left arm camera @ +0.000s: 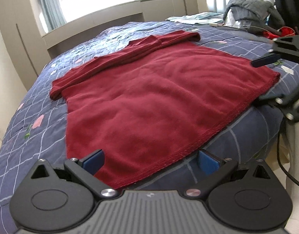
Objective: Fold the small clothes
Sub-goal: 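Move both tools to the sweater hem and grasp its corners, then lift the hem with both tools and fold it toward the collar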
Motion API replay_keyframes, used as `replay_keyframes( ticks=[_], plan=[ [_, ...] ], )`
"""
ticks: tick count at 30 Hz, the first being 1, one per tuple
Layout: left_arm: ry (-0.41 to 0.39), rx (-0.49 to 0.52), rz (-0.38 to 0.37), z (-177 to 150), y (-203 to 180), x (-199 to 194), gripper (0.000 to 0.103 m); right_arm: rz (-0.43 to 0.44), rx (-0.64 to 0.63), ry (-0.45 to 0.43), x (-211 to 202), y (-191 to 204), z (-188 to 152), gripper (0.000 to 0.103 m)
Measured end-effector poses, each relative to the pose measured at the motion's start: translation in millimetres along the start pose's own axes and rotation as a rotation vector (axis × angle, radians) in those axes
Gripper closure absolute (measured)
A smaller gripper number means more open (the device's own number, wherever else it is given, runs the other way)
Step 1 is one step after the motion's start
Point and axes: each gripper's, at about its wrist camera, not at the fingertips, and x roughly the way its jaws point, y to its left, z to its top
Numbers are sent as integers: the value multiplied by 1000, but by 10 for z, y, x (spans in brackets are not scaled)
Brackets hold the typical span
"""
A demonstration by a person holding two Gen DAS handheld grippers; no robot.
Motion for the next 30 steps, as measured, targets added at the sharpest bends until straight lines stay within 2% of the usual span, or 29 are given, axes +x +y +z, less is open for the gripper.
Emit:
replay_keyframes(
  ticks=[1, 3, 5, 9, 14, 16, 19, 23, 26, 27, 30],
  plan=[
    [-6, 9, -10, 2, -22, -7, 0, -3, -9, -9, 2, 11, 3, 45],
    [-12, 26, -35, 4, -77, -16, 0, -6, -35, -28, 5, 42, 14, 75],
    [-20, 51, -57, 16, -139, -13, 0, 0, -39, -40, 8, 52, 42, 86],
    [-42, 92, -36, 76, -259, 38, 0, 46, 64, -62, -11, -118, 173, 93],
    [-44, 60, -8, 163, -281, 106, 5, 79, 181, -85, -83, -355, 311, 95],
    [-56, 40, 15, 186, -264, 95, 17, 86, 198, -92, -113, -402, 355, 95],
    [-39, 34, 125, 208, -196, 121, 36, 91, 213, -98, -156, -424, 383, 95],
    [-17, 12, 178, 177, -29, 142, 44, 92, 231, -102, -163, -434, 392, 95],
    [-9, 58, 223, 91, 28, 99, 56, 90, 224, -99, -167, -416, 379, 95],
    [-6, 78, 230, 63, 32, 89, 63, 89, 217, -94, -168, -401, 368, 95],
    [4, 126, 226, 27, 41, 64, 98, 92, 187, -57, -123, -335, 311, 95]
  ],
)
